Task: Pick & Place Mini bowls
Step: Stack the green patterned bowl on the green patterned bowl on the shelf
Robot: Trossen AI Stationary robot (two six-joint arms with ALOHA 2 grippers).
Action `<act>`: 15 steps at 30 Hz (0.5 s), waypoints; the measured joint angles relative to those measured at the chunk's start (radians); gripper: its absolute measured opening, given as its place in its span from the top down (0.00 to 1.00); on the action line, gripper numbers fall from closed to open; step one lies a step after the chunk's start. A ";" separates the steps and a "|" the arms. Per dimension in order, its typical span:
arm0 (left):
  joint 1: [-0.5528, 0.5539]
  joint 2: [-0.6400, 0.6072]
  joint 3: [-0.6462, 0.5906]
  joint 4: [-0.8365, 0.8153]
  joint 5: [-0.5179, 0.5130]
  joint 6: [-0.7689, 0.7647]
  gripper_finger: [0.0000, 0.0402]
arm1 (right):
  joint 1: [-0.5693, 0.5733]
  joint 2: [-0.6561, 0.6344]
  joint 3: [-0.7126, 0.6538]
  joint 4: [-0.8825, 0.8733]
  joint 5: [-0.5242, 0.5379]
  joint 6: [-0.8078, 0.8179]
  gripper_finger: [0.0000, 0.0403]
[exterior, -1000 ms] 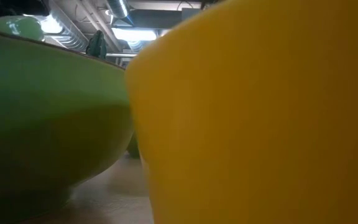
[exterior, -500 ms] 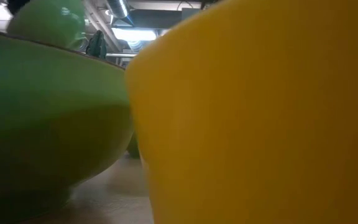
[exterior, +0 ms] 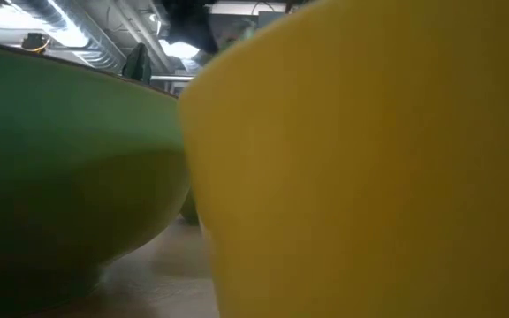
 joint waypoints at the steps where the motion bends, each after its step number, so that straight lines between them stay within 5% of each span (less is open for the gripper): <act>1: 0.025 0.045 0.058 -0.032 0.021 0.009 0.98 | 0.000 0.000 0.000 -0.002 0.000 0.000 0.99; 15: 0.187 0.684 0.855 -0.590 0.172 0.144 0.98 | 0.000 0.000 0.000 -0.024 0.000 -0.020 0.99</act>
